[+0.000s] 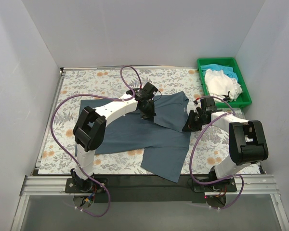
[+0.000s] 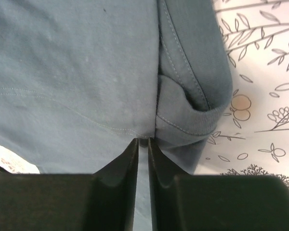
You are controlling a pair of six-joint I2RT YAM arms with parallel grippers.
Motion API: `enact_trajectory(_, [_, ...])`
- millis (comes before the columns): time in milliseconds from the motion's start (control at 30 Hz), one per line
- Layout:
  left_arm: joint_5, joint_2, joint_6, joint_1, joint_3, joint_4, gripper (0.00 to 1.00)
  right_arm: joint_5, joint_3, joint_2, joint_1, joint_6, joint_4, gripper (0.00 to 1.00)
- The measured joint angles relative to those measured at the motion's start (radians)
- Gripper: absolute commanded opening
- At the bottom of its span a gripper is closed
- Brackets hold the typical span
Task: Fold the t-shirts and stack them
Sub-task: Fold the tshirt
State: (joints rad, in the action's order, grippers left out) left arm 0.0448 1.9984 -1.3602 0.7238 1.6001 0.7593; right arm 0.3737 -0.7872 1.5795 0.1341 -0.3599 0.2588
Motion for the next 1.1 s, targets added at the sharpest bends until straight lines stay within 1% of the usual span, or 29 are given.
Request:
enact_trajectory(367, [0.002, 0.015, 0.000, 0.000, -0.014, 0.015, 0.00, -0.038, 0.000, -0.008, 0.000, 0.005, 0.038, 0.17])
enact_trajectory(433, [0.005, 0.024, 0.000, 0.000, -0.029, 0.014, 0.03, -0.053, -0.012, -0.019, 0.000, 0.012, 0.061, 0.17])
enact_trajectory(500, [0.007, 0.036, -0.001, 0.000, -0.052, 0.005, 0.07, -0.066, -0.035, -0.031, 0.000, 0.018, 0.082, 0.17])
enact_trajectory(633, [0.014, 0.054, -0.004, 0.000, -0.084, -0.003, 0.20, -0.092, -0.108, -0.042, 0.000, 0.019, 0.093, 0.21])
enact_trajectory(667, [0.018, 0.055, -0.005, 0.000, -0.088, -0.005, 0.27, -0.100, -0.133, -0.042, 0.000, 0.018, 0.091, 0.22])
enact_trajectory(733, [0.023, 0.055, -0.003, 0.000, -0.090, -0.009, 0.37, -0.112, -0.174, -0.038, 0.000, 0.016, 0.090, 0.27])
enact_trajectory(767, [0.023, 0.055, -0.005, 0.000, -0.090, -0.014, 0.48, -0.119, -0.201, -0.032, 0.000, 0.012, 0.090, 0.29])
enact_trajectory(800, [0.024, 0.054, -0.005, 0.000, -0.090, -0.019, 0.51, -0.128, -0.229, -0.021, 0.000, 0.009, 0.087, 0.32])
enact_trajectory(833, [0.024, 0.053, -0.006, -0.002, -0.090, -0.023, 0.55, -0.137, -0.260, -0.007, 0.000, 0.004, 0.084, 0.33])
enact_trajectory(867, [0.024, 0.049, -0.007, -0.008, -0.090, -0.027, 0.63, -0.146, -0.292, 0.011, 0.000, 0.000, 0.078, 0.33])
enact_trajectory(1000, [0.030, 0.005, -0.009, -0.054, -0.111, -0.055, 0.66, -0.184, -0.436, 0.117, -0.002, -0.019, 0.051, 0.34])
enact_trajectory(1100, [0.034, -0.044, -0.008, -0.158, -0.128, -0.075, 0.66, -0.203, -0.532, 0.206, -0.013, -0.043, 0.033, 0.35])
